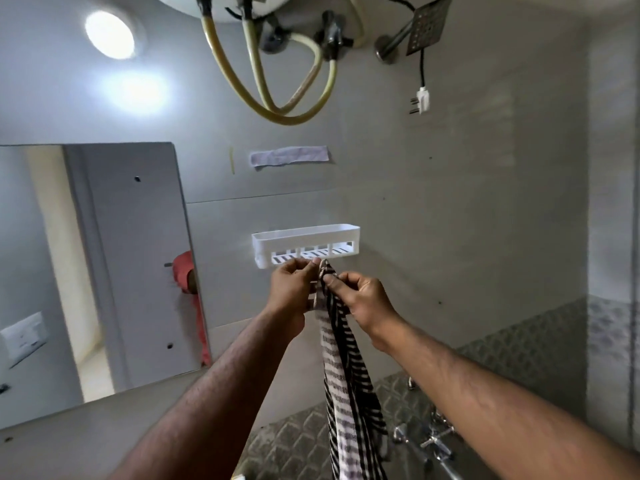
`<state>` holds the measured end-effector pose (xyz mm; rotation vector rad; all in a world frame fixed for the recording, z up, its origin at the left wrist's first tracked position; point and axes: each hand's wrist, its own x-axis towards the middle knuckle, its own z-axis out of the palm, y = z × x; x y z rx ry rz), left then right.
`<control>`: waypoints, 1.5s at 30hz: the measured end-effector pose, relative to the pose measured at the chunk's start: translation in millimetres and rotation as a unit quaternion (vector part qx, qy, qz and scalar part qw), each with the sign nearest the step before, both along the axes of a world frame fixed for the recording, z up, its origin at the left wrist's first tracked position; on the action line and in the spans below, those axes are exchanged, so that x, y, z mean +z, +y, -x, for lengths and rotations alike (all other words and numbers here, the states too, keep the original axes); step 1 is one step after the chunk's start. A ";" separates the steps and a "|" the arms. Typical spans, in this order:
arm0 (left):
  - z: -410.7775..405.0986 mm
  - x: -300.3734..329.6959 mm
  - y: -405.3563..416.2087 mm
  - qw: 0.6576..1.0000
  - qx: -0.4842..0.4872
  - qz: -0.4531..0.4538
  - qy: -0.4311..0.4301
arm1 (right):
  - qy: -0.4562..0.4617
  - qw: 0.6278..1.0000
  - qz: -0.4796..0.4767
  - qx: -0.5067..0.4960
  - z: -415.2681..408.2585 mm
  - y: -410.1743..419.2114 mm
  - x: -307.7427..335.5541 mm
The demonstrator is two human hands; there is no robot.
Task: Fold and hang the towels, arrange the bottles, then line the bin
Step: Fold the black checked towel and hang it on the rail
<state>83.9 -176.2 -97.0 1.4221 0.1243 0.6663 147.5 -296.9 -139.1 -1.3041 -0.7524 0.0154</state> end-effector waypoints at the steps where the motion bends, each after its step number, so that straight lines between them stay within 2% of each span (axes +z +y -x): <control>1: -3.1 -1.8 -5.3 1.000 -0.006 0.011 0.006 | 0.004 1.000 -0.017 -0.026 -3.7 -5.5 1.3; 4: -11.8 -8.7 -17.8 0.996 -0.067 0.019 0.051 | 0.027 0.995 -0.050 -0.086 -14.2 -20.2 7.5; 9: -25.9 -26.9 -34.1 0.973 -0.194 -0.038 0.121 | 0.031 0.982 -0.053 -0.177 -35.5 -40.8 13.1; 12: -33.2 -37.4 -39.4 0.971 -0.199 -0.060 0.116 | 0.087 0.971 -0.061 -0.215 -46.1 -56.1 20.1; 13: -35.7 -39.1 -40.7 0.976 -0.184 -0.059 0.102 | 0.127 0.973 -0.078 -0.179 -49.7 -62.4 22.1; 15: -39.5 -39.7 -43.1 0.985 -0.152 -0.047 0.068 | 0.195 0.975 -0.104 -0.019 -52.4 -78.5 25.8; 17: -42.7 -37.5 -44.9 0.990 -0.130 -0.036 0.046 | 0.199 0.967 -0.103 0.122 -56.3 -95.6 24.6; 19: -45.4 -34.5 -44.5 0.993 -0.116 -0.022 0.030 | 0.182 0.966 -0.068 0.172 -59.5 -107.1 23.8; 23: -48.3 -30.2 -45.9 0.995 -0.103 0.002 -0.005 | 0.134 0.978 0.056 0.152 -65.9 -114.8 23.0; 27: -54.5 -31.8 -42.8 0.996 -0.088 -0.003 -0.016 | 0.064 0.974 0.211 0.053 -82.2 -119.0 18.0; 30: -65.2 -38.7 -31.0 0.996 -0.007 -0.089 0.001 | 0.031 0.957 0.286 -0.033 -88.3 -123.4 18.5; 33: -69.4 -46.7 -24.5 0.981 0.066 -0.184 0.015 | 0.036 0.963 0.255 -0.084 -91.7 -123.3 20.8; 36: -70.7 -51.2 -23.7 0.964 0.096 -0.240 0.065 | 0.047 0.983 0.144 -0.103 -94.9 -114.8 22.0; 38: -72.4 -53.8 -26.6 0.968 0.071 -0.218 0.100 | 0.081 0.992 0.038 -0.089 -93.5 -107.0 25.4; 40: -70.9 -53.6 -34.4 0.983 0.007 -0.147 0.113 | 0.103 0.991 -0.019 -0.081 -88.8 -100.3 30.7; 42: -69.0 -50.7 -42.9 0.989 -0.046 -0.105 0.096 | 0.113 0.992 0.022 -0.045 -80.5 -96.3 32.8; 44: -67.5 -46.2 -51.2 0.991 -0.079 -0.091 0.061 | 0.078 0.984 0.160 -0.004 -73.7 -96.1 28.9; 45: -67.4 -43.7 -54.6 0.992 -0.089 -0.084 0.041 | 0.039 0.968 0.246 0.007 -72.2 -96.5 25.4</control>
